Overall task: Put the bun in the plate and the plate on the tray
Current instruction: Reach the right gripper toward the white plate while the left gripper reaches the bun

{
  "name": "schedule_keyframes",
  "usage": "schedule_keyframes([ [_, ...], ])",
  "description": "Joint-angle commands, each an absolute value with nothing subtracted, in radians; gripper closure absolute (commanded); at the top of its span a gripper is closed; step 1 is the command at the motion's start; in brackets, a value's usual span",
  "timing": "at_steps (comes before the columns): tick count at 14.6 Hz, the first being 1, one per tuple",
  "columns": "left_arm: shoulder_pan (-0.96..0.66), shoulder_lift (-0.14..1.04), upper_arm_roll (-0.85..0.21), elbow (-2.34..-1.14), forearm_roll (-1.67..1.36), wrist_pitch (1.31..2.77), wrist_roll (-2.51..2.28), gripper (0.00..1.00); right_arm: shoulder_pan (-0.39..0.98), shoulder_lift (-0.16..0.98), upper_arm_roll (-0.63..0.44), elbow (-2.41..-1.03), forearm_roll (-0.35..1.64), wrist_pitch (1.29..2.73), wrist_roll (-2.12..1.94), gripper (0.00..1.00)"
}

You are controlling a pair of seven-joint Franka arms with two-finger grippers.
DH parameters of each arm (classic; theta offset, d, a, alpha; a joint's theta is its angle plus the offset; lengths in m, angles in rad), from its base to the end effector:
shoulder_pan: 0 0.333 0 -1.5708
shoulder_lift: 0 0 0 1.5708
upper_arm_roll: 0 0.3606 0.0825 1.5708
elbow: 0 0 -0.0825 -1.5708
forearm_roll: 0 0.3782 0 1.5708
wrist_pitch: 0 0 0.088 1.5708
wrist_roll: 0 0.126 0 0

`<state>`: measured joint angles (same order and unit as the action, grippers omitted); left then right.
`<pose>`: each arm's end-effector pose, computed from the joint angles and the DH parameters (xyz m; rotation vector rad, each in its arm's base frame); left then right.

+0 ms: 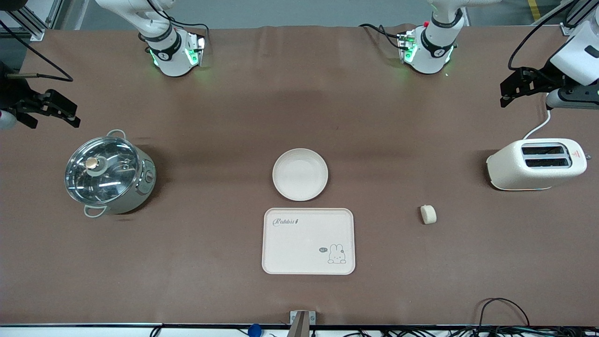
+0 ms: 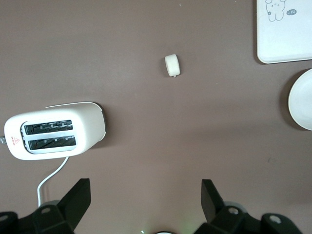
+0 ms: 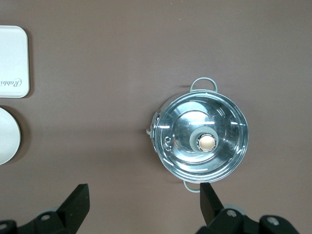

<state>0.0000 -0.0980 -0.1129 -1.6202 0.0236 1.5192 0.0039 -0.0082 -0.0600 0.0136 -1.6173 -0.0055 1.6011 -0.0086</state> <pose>0.5051 -0.0577 0.6742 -3.1017 0.1786 0.0027 0.5312 0.0024 0.6635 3.1344 0.0220 0.0686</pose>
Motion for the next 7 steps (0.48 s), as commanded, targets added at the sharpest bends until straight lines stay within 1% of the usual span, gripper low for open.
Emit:
schedule_keyframes([
  [1,0.002,-0.086,-0.112,-1.588,0.021,1.496,0.005,0.00,-0.012,-0.077,0.018,-1.635,-0.011,1.606,0.006,0.00],
  [3,0.000,-0.078,-0.110,-1.588,0.023,1.497,0.002,0.00,-0.012,-0.077,0.018,-1.635,-0.011,1.606,0.008,0.00],
  [5,0.002,-0.035,-0.112,-1.588,0.021,1.505,-0.002,0.00,0.001,-0.072,0.021,-1.649,0.033,1.623,0.011,0.00],
  [6,0.000,-0.022,-0.112,-1.588,0.018,1.517,-0.003,0.00,0.024,-0.048,0.025,-1.661,0.085,1.664,0.044,0.00],
  [7,-0.002,-0.006,-0.113,-1.597,0.015,1.554,-0.009,0.00,0.082,-0.004,0.026,-1.681,0.104,1.724,0.108,0.00],
])
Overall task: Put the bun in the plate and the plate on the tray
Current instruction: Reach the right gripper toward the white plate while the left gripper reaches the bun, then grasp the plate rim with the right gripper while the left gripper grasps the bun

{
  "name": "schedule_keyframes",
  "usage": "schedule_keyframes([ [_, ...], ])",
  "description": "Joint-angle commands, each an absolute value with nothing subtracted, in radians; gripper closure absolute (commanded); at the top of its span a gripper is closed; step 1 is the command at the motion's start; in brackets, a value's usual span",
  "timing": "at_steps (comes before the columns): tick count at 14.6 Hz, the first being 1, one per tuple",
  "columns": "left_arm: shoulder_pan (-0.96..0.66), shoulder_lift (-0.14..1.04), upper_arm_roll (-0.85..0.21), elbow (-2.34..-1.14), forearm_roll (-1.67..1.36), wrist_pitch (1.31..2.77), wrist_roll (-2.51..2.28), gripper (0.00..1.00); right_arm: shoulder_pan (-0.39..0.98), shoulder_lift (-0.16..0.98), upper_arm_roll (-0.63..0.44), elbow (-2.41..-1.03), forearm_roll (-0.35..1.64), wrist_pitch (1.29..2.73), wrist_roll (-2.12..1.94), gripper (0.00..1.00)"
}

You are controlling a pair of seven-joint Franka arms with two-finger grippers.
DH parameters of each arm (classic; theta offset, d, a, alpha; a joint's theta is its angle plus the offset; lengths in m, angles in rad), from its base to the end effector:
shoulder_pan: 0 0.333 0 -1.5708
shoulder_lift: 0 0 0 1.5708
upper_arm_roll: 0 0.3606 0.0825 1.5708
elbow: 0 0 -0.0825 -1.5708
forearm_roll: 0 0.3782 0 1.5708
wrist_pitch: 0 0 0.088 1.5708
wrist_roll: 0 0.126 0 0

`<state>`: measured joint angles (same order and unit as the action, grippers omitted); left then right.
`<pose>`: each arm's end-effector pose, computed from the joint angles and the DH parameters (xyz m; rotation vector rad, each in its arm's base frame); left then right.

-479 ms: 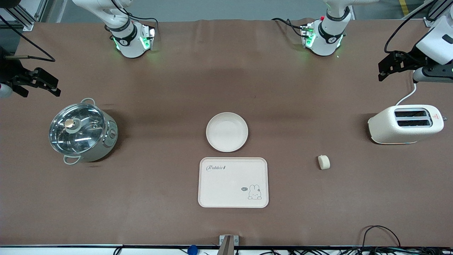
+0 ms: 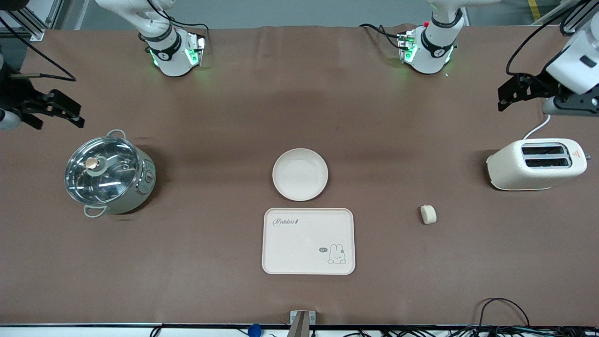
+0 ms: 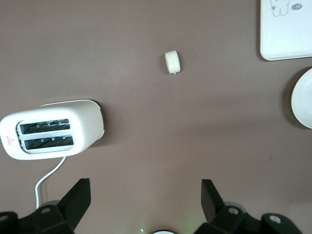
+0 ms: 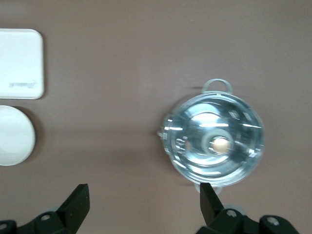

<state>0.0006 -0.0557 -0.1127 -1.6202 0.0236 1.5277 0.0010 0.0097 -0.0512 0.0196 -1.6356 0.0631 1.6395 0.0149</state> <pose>0.5202 -0.0574 0.6532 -3.1043 0.1744 0.0551 0.5376 0.0236 0.6540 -3.0772 -0.0182 -0.0827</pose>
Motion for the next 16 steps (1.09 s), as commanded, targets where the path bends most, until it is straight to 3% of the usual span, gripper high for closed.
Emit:
schedule_keyframes([
  [1,-0.003,0.006,-0.114,-1.608,0.017,1.575,-0.027,0.00,0.151,0.055,0.026,-1.693,0.109,1.809,0.170,0.00],
  [5,-0.014,0.113,-0.121,-1.644,0.021,1.688,-0.161,0.00,0.328,0.309,0.026,-1.690,0.162,2.082,0.296,0.00],
  [10,-0.018,0.240,-0.143,-1.808,0.021,2.053,-0.299,0.00,0.462,0.559,0.026,-1.684,0.204,2.360,0.336,0.00],
  [16,-0.046,0.464,-0.144,-1.809,0.066,2.308,-0.371,0.00,0.560,0.658,0.026,-1.686,0.202,2.445,0.327,0.00],
])
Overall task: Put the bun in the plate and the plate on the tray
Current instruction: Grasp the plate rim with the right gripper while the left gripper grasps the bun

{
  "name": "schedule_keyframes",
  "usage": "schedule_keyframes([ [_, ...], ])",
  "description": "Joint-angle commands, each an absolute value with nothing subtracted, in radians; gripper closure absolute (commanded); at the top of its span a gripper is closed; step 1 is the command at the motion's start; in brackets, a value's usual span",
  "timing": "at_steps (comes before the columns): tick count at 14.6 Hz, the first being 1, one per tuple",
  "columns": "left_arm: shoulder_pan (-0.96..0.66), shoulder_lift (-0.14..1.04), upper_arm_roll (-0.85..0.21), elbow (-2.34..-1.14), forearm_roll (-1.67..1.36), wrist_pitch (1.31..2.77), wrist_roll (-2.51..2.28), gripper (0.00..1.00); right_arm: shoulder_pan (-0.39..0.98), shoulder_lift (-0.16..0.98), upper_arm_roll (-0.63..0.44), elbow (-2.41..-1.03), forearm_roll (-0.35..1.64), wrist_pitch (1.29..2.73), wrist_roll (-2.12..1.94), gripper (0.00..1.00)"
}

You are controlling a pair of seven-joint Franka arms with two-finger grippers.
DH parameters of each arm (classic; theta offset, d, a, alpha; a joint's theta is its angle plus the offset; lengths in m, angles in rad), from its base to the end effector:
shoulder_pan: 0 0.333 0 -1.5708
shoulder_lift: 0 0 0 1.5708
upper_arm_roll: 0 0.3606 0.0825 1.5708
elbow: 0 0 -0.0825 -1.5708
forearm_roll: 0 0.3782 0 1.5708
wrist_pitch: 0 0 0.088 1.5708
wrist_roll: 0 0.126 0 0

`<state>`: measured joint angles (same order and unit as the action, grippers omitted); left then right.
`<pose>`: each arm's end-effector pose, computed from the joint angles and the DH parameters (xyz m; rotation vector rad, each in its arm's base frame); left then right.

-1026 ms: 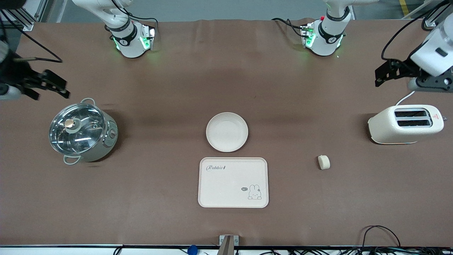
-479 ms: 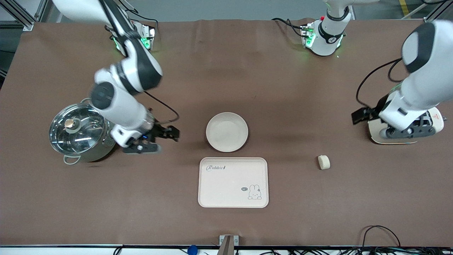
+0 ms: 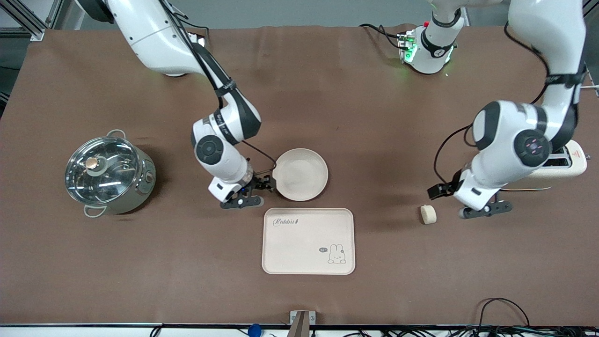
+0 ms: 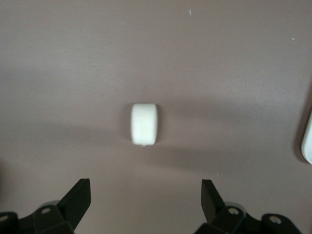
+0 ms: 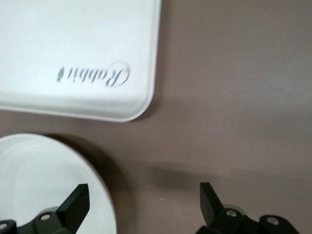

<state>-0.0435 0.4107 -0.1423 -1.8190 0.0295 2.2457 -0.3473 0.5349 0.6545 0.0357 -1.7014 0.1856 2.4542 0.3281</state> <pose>0.6495 -0.1124 0.3421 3.0947 0.2412 0.0169 0.5989 0.3831 0.2435 -2.9642 -0.1426 -0.0361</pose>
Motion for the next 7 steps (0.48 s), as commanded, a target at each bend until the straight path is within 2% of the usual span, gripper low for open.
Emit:
schedule_keyframes([
  [1,-0.045,0.492,-0.144,-1.807,0.087,2.342,-0.373,0.00,0.572,0.658,0.026,-1.687,0.202,2.442,0.327,0.00],
  [5,-0.035,0.569,-0.143,-1.781,0.159,2.405,-0.374,0.03,0.574,0.658,0.026,-1.690,0.202,2.436,0.333,0.00],
  [7,-0.034,0.615,-0.143,-1.749,0.158,2.416,-0.374,0.09,0.575,0.660,0.026,-1.693,0.202,2.434,0.327,0.00],
])
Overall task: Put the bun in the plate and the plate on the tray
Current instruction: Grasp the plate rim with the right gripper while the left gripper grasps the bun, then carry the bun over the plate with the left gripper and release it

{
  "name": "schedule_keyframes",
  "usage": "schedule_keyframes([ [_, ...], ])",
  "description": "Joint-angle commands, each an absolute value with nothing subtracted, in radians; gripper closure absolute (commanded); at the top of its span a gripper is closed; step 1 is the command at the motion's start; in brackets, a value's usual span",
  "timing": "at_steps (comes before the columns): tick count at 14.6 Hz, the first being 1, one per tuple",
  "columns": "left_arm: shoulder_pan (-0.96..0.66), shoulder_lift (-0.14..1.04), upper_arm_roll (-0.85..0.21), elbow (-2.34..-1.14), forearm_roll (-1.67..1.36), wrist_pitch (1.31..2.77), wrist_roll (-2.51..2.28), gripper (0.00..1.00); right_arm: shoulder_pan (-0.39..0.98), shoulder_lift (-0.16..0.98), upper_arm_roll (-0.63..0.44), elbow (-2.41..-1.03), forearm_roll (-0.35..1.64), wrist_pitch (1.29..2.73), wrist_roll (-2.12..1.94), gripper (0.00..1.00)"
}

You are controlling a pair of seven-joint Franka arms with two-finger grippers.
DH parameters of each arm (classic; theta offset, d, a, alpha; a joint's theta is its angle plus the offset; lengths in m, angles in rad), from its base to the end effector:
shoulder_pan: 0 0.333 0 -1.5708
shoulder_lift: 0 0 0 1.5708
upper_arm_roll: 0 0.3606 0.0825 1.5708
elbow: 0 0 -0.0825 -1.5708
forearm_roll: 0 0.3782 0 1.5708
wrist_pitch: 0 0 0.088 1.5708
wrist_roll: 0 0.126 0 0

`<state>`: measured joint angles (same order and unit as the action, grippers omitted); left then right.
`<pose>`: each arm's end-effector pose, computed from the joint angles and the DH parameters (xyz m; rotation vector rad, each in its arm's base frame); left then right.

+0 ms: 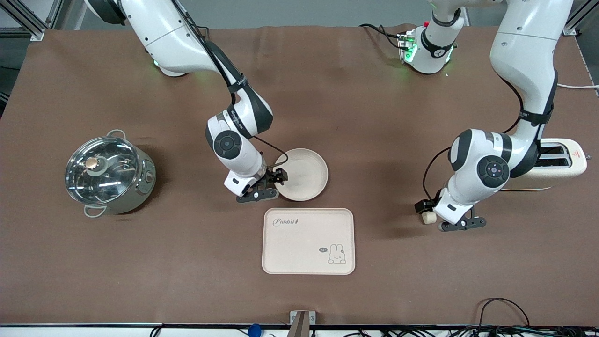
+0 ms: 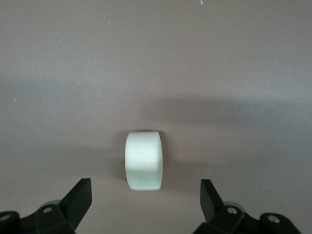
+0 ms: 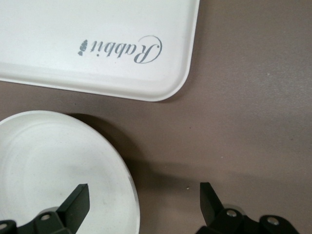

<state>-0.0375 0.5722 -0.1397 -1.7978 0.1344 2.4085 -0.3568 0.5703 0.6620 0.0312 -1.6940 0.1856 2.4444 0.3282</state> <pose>0.6721 -0.1083 0.2586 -3.1319 -0.1652 -0.0772 0.5869 0.4023 0.2403 -2.9673 -0.1911 -0.0203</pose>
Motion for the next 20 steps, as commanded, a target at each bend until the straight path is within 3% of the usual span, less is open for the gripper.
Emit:
schedule_keyframes([
  [1,-0.038,0.632,-0.143,-1.741,0.158,2.421,-0.376,0.16,0.578,0.660,0.026,-1.695,0.202,2.433,0.327,0.00],
  [6,-0.038,0.684,-0.138,-1.724,0.160,2.473,-0.411,0.29,0.586,0.660,0.026,-1.697,0.202,2.434,0.327,0.00],
  [13,-0.044,0.692,-0.137,-1.718,0.170,2.468,-0.434,0.61,0.620,0.666,0.026,-1.698,0.202,2.433,0.327,0.00],
  [20,-0.169,0.603,-0.159,-1.707,0.160,2.298,-0.671,0.63,0.595,0.664,0.026,-1.697,0.204,2.376,0.337,0.00],
])
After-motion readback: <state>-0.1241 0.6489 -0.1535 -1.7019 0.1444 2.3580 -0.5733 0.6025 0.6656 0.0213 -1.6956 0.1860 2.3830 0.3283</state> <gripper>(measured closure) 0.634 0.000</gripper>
